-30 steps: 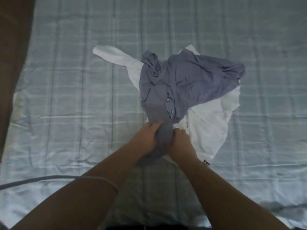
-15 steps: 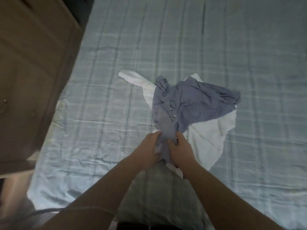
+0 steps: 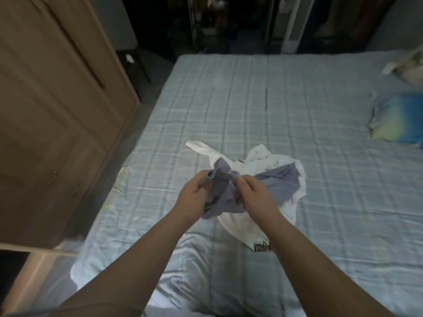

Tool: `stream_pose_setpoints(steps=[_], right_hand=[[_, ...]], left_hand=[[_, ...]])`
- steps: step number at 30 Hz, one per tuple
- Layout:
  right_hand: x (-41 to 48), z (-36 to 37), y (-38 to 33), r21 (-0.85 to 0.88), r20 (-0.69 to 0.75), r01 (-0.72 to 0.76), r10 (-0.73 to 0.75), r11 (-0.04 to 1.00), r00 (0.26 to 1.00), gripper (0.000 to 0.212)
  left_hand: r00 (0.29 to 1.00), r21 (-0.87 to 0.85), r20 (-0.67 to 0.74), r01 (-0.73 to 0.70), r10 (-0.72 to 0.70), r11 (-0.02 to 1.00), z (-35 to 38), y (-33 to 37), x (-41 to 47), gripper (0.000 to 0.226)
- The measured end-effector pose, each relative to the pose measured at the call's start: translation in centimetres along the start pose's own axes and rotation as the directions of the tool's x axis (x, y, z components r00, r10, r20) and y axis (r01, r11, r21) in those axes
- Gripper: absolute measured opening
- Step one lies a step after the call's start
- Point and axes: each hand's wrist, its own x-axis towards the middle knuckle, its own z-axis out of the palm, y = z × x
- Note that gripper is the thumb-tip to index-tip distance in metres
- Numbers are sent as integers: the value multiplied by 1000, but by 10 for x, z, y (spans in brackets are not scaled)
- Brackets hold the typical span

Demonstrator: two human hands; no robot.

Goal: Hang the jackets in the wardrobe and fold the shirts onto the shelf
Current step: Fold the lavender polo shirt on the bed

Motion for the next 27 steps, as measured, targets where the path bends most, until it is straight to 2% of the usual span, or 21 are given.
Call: stream_pose_setpoints(steps=[2, 5, 8, 11, 14, 17, 20, 22, 24, 26, 27], right_hand=[[-29, -2, -11, 69, -51, 9, -6, 998, 999, 30], [-73, -4, -27, 48, -110, 46, -40, 998, 993, 24], [-111, -7, -44, 24, -125, 85, -82, 996, 989, 21], [-140, -15, -63, 0, -137, 126, -125, 992, 983, 21], [-157, -19, -86, 65, -154, 163, -151, 984, 976, 23], [-164, -15, -108, 63, -84, 223, -217, 973, 972, 30], [-168, -6, -121, 4, 40, 285, -285, 959, 958, 53], [-170, 3, -124, -69, 141, 278, -266, 958, 953, 74], [-172, 15, -123, -131, 129, 234, -217, 963, 968, 83], [-172, 25, -122, -122, 69, 245, -238, 962, 969, 74], [-171, 30, -122, -65, 88, 262, -256, 963, 963, 64]], left_hand=[[998, -102, -57, -37, 31, 994, -11, 18, -19, 37], [996, -318, -86, -63, 38, 946, -29, 39, -46, 32], [997, -483, -59, -64, 41, 873, -47, 62, -68, 31], [995, -587, 26, -59, 91, 808, -60, 93, -90, 36], [986, -566, 69, -87, 153, 819, -70, 134, -112, 37], [971, -463, 57, -179, 231, 868, -78, 176, -133, 38], [960, -407, 17, -249, 279, 879, -87, 206, -150, 32], [948, -402, 7, -288, 317, 869, -95, 220, -158, 29], [934, -419, 14, -318, 356, 850, -105, 230, -165, 30], [912, -430, 39, -353, 407, 831, -118, 235, -169, 31], [903, -424, 49, -369, 428, 827, -124, 236, -171, 31]])
